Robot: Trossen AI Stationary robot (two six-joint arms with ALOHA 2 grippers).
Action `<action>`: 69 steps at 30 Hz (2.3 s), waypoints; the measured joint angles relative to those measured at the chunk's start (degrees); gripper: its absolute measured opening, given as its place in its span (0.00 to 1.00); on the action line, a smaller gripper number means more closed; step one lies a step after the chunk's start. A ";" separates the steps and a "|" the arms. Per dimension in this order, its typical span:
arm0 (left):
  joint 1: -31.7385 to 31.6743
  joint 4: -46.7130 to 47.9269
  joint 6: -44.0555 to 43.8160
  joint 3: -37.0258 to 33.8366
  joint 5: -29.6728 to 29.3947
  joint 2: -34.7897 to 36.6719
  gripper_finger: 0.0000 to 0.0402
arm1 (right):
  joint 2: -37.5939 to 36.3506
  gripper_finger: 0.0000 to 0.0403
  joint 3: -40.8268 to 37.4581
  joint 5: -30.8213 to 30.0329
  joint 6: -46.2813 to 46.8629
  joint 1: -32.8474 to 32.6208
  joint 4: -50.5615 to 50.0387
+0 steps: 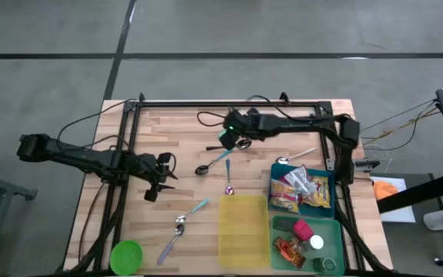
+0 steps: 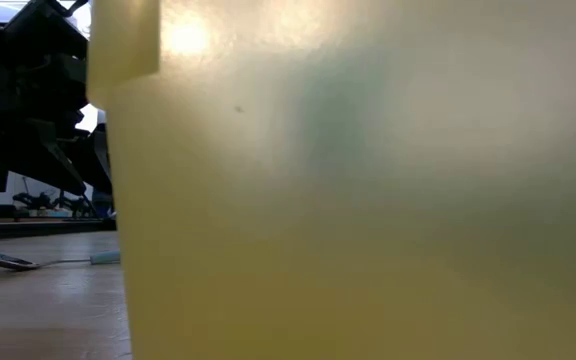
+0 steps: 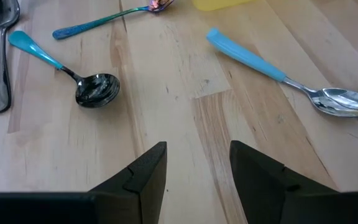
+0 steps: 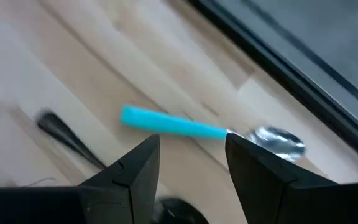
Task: Pick & Place Food Item
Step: Put the light blue spoon into the yellow bin
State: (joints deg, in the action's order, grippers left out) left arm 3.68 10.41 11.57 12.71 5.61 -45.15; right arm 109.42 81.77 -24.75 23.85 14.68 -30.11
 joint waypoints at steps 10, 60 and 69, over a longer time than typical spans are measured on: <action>0.00 0.25 -0.02 -0.02 -0.01 0.00 0.43 | -6.83 0.45 -22.37 -4.56 13.07 0.17 29.23; -0.01 0.20 -0.02 -0.02 -0.02 0.02 0.43 | 9.89 0.45 -1.91 9.68 13.08 10.66 8.19; 0.00 0.20 -0.02 -0.01 -0.02 0.00 0.43 | 9.96 0.45 -1.09 11.61 13.30 10.56 3.29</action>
State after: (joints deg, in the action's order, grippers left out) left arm 3.68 10.61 11.55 12.70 5.58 -45.15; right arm 119.38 80.69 -13.14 37.15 25.24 -26.82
